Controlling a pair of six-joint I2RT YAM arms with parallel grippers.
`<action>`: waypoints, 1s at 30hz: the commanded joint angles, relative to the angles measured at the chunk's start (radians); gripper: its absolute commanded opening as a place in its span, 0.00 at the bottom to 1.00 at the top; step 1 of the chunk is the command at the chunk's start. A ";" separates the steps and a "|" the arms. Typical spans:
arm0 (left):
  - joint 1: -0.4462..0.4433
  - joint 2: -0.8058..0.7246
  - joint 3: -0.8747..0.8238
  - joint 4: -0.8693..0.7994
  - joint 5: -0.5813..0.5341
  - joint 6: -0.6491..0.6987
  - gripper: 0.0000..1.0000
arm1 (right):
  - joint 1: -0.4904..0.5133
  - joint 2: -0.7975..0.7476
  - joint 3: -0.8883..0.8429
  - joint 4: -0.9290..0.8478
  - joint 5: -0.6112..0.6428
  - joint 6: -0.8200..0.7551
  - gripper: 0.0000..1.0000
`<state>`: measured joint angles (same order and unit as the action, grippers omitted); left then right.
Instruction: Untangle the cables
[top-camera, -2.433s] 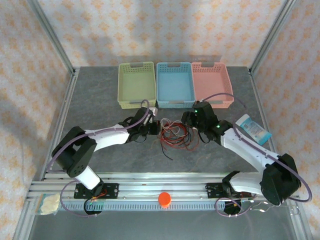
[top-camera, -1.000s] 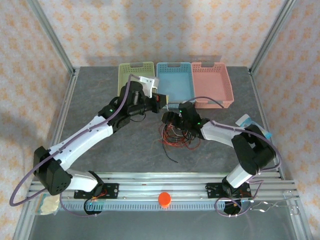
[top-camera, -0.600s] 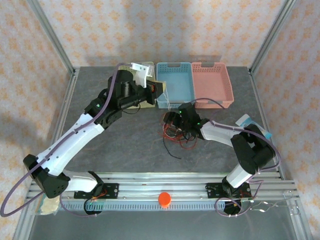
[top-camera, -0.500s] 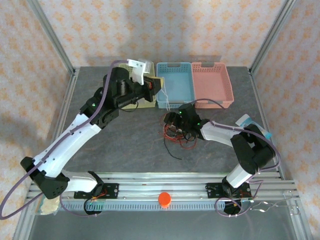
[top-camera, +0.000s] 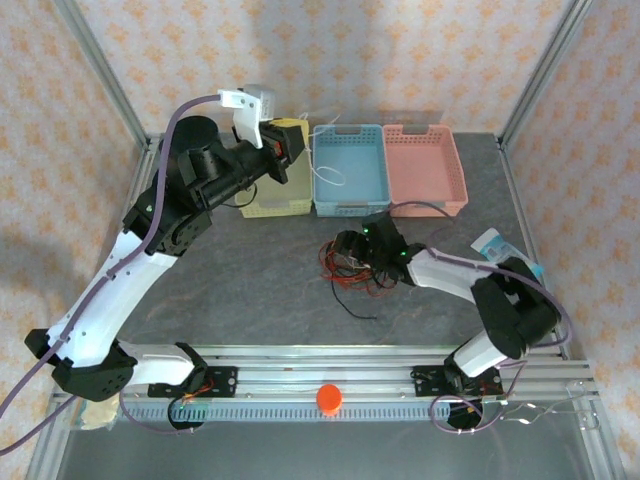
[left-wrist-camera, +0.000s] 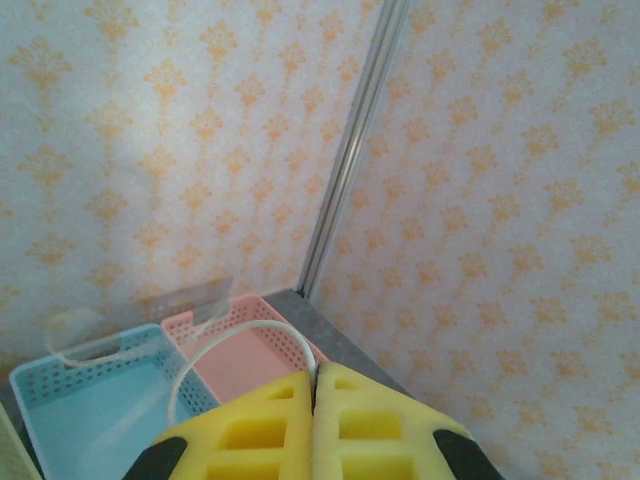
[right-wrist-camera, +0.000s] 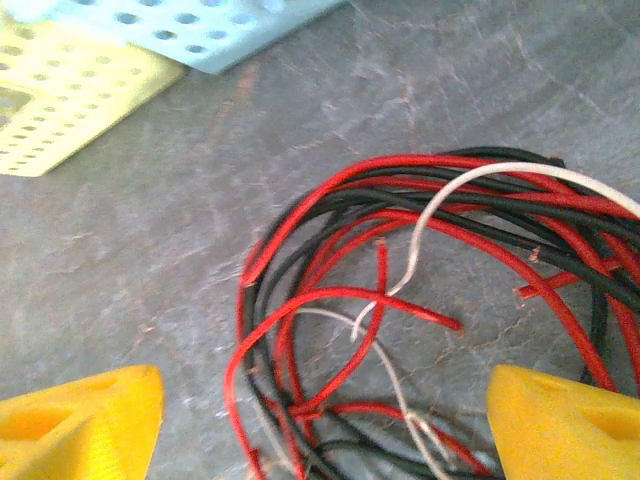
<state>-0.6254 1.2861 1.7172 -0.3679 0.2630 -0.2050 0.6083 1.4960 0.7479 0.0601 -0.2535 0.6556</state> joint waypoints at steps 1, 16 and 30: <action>0.011 0.007 0.002 -0.021 -0.023 0.044 0.00 | 0.005 -0.143 -0.024 -0.003 0.045 -0.117 0.85; 0.018 -0.021 -0.179 0.081 0.028 0.085 0.00 | 0.005 -0.581 -0.133 0.025 0.469 -0.301 0.93; 0.023 0.056 -0.224 0.052 0.269 0.197 0.00 | -0.069 -0.498 0.125 -0.073 0.117 -0.631 0.96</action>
<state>-0.6125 1.3220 1.4967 -0.3244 0.4583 -0.0498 0.5808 0.9775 0.8349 -0.0002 -0.0010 0.0868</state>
